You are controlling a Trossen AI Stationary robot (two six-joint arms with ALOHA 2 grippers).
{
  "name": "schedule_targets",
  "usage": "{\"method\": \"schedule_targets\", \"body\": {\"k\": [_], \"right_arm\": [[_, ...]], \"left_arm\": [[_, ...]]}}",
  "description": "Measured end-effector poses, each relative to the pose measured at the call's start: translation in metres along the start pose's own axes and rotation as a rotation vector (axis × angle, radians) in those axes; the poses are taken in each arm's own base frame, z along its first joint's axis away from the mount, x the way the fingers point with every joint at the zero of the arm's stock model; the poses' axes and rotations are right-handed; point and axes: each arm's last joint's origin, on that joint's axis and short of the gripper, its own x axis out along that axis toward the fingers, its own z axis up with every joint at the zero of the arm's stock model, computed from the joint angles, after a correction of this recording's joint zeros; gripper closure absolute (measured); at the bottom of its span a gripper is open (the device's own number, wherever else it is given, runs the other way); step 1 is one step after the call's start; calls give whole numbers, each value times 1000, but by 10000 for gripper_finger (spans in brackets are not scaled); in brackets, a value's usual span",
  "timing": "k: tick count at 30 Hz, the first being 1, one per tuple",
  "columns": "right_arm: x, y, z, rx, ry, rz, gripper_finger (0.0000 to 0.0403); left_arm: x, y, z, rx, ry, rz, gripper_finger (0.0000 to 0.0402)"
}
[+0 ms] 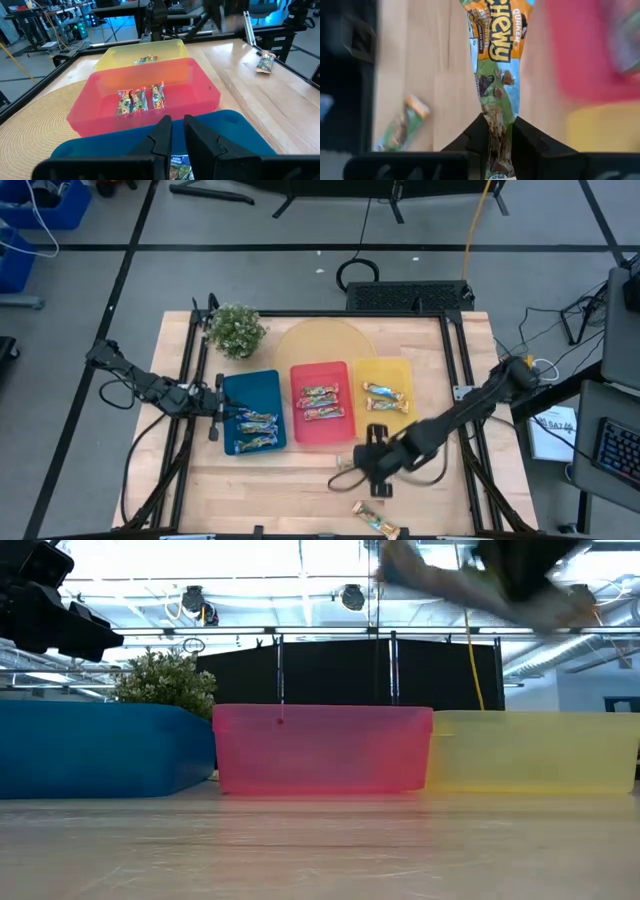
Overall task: Pick and place Granola Bars by type
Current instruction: Put the yellow granola bar into the yellow bin
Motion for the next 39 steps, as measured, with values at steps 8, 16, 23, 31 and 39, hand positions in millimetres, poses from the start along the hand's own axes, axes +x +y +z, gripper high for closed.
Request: {"method": "schedule_targets", "body": {"k": [8,16,23,31,39], "right_arm": [[-78,-58,-3,28,-168,-369,358],[-55,-116,-31,114,44,-513,357],[-5,-152,-60,202,144,-355,356],[21,-169,-86,255,168,-321,356],[25,-173,-89,265,161,-291,355]], "left_arm": [[0,0,0,-3,-4,0,344],[0,0,0,2,-4,7,344],[0,0,1,26,-6,8,344],[0,1,1,26,-7,22,344],[0,1,1,25,-7,26,344]]}}
